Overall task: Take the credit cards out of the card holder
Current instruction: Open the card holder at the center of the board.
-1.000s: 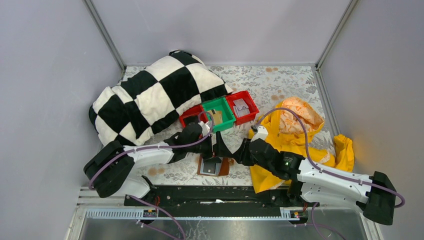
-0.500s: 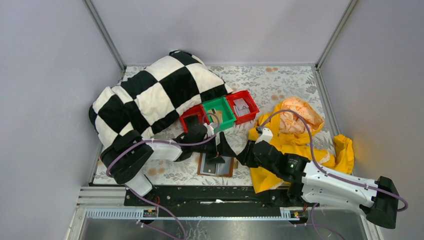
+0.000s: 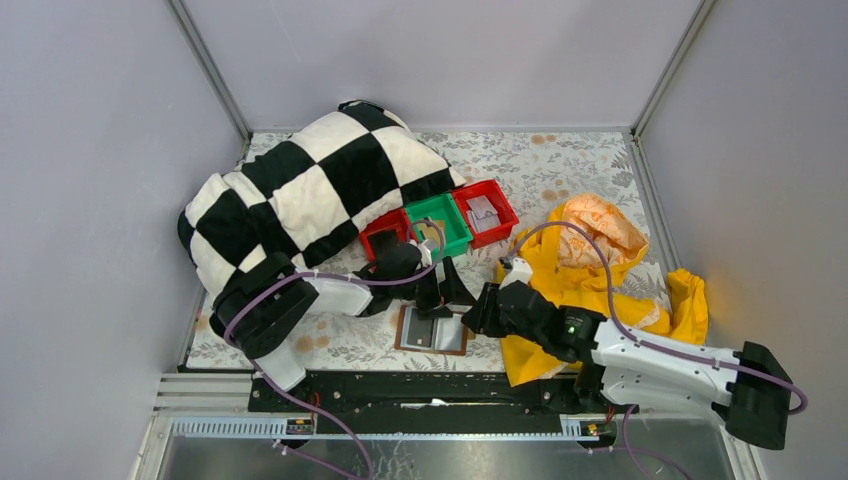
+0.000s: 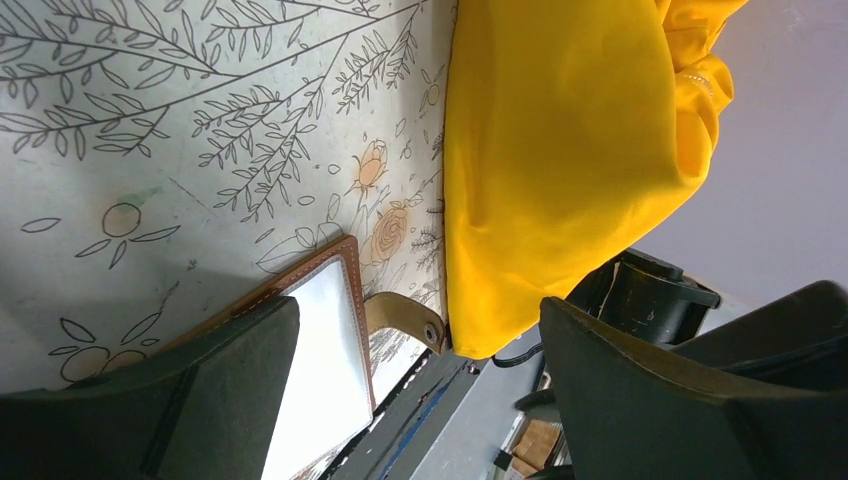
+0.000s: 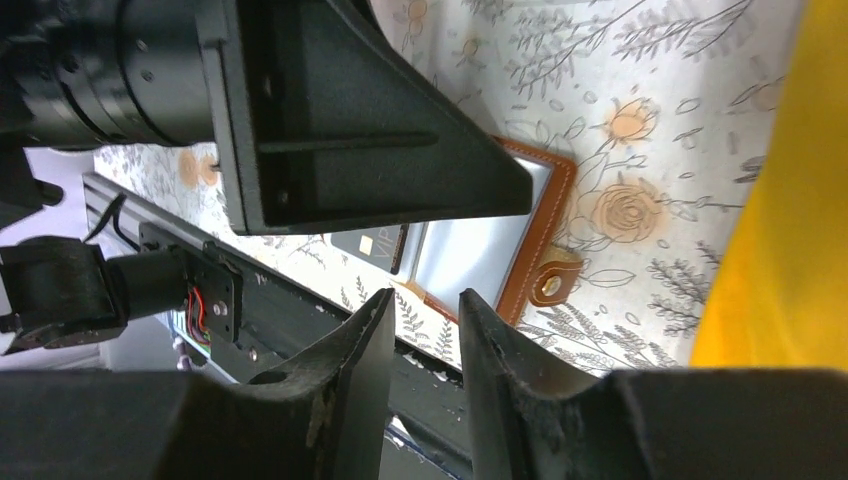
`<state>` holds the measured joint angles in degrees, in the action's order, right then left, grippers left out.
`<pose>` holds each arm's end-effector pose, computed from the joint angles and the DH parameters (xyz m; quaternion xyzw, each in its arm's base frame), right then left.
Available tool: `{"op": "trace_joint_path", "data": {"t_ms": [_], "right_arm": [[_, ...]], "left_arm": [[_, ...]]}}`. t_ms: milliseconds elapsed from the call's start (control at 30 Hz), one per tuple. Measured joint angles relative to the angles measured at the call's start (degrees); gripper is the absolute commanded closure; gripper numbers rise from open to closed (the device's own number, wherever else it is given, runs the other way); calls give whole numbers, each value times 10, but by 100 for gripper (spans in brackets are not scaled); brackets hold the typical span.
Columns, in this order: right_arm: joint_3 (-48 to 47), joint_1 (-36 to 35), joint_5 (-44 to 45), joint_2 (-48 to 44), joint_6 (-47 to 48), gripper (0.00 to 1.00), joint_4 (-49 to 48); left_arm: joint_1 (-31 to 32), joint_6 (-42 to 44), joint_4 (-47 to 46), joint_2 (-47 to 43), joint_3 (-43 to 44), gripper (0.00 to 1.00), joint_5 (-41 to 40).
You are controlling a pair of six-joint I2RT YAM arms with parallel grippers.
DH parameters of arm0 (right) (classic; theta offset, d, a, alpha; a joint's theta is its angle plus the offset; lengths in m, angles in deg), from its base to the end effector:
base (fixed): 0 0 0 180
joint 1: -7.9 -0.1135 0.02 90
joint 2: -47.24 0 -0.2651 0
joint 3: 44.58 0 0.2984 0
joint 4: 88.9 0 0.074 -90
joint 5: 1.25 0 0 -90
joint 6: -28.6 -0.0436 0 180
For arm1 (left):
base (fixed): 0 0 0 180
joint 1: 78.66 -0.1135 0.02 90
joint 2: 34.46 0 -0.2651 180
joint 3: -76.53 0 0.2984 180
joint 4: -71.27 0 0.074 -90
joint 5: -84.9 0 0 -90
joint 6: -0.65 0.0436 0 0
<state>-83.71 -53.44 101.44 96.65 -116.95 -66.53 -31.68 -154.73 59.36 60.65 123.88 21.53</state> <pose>0.1231 0.2053 0.1987 0.0089 0.8735 0.3556 0.3322 0.2148 -0.2588 0.0905 -0.0351 0.8721 -0.4821 0.0762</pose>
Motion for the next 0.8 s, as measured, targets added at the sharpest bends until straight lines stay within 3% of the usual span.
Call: {"op": "trace_joint_path", "data": {"t_ms": [467,800], "right_arm": [[66,0,-63,126,-33,65,-142],[105,0,-58,159,-75,64,-189]], "left_arm": [[0,16,80,-46,1,6,-12],[0,72,211,-192,47,6,-48]]}}
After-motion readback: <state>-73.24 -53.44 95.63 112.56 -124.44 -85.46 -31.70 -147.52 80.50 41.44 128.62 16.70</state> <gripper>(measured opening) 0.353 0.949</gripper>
